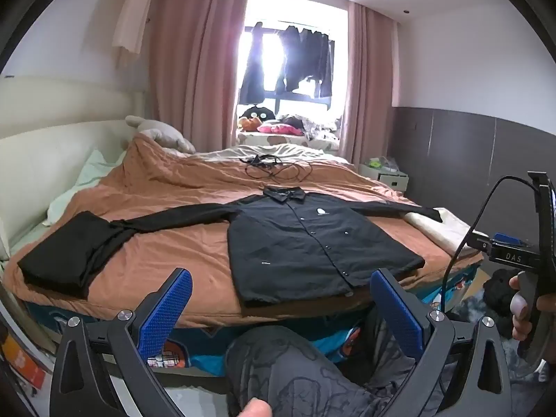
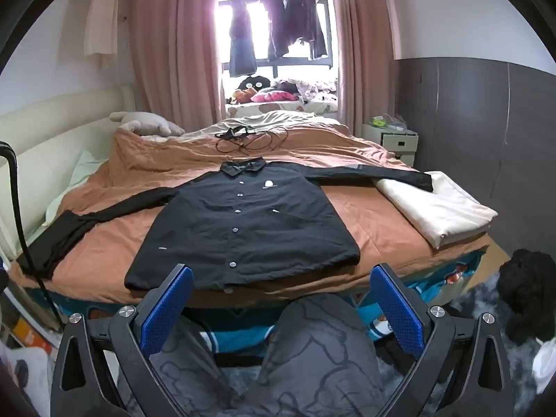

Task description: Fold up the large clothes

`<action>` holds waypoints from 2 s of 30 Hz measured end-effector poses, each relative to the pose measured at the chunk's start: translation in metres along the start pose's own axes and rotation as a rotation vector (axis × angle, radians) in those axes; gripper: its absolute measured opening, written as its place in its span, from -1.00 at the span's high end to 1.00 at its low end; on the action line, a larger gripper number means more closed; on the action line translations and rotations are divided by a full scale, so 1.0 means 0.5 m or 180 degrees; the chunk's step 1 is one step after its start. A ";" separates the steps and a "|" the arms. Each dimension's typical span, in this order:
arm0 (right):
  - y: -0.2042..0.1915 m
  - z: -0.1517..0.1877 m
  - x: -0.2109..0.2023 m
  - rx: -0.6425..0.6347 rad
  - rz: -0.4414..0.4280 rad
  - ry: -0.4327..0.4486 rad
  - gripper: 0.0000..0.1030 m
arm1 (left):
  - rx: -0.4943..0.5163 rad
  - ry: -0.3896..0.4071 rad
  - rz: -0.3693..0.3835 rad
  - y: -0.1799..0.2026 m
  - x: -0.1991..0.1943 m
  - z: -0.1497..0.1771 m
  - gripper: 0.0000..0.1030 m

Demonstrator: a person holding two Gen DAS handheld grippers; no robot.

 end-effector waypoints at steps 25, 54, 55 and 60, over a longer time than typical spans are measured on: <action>0.002 0.010 -0.007 -0.0002 0.0060 0.0079 -0.98 | -0.0001 0.0024 0.0018 0.019 -0.005 -0.003 -0.99; 0.004 0.009 -0.007 0.0002 0.0038 0.0092 -0.98 | 0.0051 0.0115 -0.0055 0.013 -0.008 0.000 -0.99; 0.004 0.009 -0.007 -0.0001 0.0040 0.0093 -0.98 | 0.0049 0.0114 -0.0055 0.013 -0.008 0.001 -0.99; 0.006 0.009 -0.007 0.0008 0.0039 0.0088 -0.98 | 0.0067 0.0107 -0.0045 0.013 -0.008 0.002 -0.99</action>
Point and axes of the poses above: each gripper's, at about its wrist camera, not at the fingertips, and x roughly the way its jaws point, y to its right, z to its underside, the point moved 5 cm from there along x, roughly the way its jaws point, and after that the axes turned 11 degrees about -y, right-handed, at the moved point
